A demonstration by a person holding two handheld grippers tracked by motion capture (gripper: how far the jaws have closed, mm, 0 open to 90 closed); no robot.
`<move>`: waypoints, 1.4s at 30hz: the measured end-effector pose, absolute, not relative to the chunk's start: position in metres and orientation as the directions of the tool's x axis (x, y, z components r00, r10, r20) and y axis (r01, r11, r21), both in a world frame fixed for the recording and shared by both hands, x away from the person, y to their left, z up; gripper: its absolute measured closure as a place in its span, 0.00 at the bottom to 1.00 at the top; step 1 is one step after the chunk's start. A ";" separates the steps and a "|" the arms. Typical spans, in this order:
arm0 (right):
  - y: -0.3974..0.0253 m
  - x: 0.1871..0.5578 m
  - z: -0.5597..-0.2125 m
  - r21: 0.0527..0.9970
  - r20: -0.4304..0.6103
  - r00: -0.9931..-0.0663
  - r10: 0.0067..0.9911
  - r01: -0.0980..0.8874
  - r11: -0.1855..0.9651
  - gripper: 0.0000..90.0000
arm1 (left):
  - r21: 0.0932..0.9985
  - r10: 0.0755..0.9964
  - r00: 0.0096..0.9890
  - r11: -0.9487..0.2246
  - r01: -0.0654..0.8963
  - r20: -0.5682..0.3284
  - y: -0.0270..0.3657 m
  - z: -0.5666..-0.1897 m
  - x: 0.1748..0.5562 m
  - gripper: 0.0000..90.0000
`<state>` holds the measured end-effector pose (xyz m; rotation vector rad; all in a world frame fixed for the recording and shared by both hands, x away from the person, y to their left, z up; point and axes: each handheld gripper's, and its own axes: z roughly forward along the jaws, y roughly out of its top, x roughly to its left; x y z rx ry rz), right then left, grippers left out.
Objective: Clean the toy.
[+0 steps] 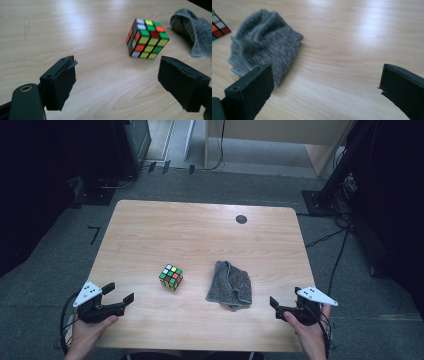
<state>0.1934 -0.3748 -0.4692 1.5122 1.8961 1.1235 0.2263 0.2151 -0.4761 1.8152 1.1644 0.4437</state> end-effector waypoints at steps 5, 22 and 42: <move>-0.394 0.182 -0.485 0.793 0.135 -0.242 0.961 0.607 0.041 0.00 | 0.810 0.874 0.455 -0.141 0.569 -0.167 0.229 -0.493 0.219 0.16; -0.420 0.166 -0.522 0.703 0.146 -0.138 0.980 0.711 -0.004 0.00 | 0.736 0.920 0.387 -0.218 0.641 -0.065 0.236 -0.513 0.219 0.17; -0.408 0.162 -0.530 0.735 0.032 -0.134 0.991 0.675 0.068 0.00 | 0.708 0.935 0.355 -0.257 0.658 0.009 0.224 -0.518 0.224 0.15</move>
